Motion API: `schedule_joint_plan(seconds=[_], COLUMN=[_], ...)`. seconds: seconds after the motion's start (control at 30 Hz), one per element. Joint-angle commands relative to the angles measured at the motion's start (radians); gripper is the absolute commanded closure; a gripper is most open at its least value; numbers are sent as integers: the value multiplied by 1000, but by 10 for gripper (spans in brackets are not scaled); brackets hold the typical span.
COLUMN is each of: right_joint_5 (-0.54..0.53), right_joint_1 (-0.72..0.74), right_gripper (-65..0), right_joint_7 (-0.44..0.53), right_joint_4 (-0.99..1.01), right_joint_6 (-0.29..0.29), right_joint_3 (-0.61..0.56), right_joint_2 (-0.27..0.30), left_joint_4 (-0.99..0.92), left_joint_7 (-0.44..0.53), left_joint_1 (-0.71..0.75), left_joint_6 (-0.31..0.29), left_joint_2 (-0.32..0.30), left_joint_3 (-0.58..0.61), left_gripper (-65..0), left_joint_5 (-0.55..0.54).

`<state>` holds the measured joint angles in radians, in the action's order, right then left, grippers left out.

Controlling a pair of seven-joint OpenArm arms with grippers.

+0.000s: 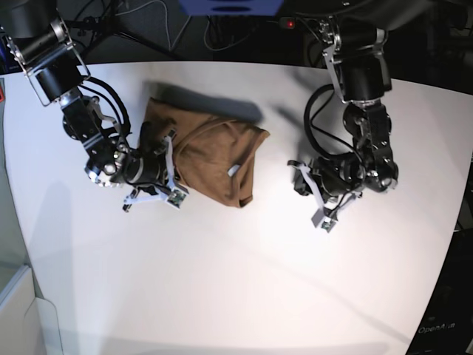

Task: Fold the T-shirt properly
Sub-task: 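Release the bundle and pat its edge with the left gripper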

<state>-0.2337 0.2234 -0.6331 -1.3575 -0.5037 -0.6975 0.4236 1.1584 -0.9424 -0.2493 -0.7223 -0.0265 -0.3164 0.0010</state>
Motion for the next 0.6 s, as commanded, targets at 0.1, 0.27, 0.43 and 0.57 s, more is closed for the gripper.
schedule_joint_plan(seconds=[0.1, 0.27, 0.43, 0.57], right_joint_5=[-2, -2, -2, -3], right_joint_1=[-17, 3, 26, 52], right_gripper=[-1, -1, -1, -1], right_joint_7=[-63, -61, -63, -63], right_joint_4=[8, 6, 6, 6], right_joint_6=[-37, -37, -37, -37], right_joint_3=[-8, -8, -8, -8], right_joint_2=[2, 1, 1, 1], left_joint_4=[-1, -1, -10, 7], left_joint_7=[-168, -175, -192, -241], left_joint_1=[49, 130, 163, 187], left_joint_6=[24, 24, 24, 24], left_joint_2=[-86, -120, -114, -109], left_joint_3=[196, 391, 523, 650], left_gripper=[-25, -25, -25, -25], left_joint_5=[70, 80, 80, 73])
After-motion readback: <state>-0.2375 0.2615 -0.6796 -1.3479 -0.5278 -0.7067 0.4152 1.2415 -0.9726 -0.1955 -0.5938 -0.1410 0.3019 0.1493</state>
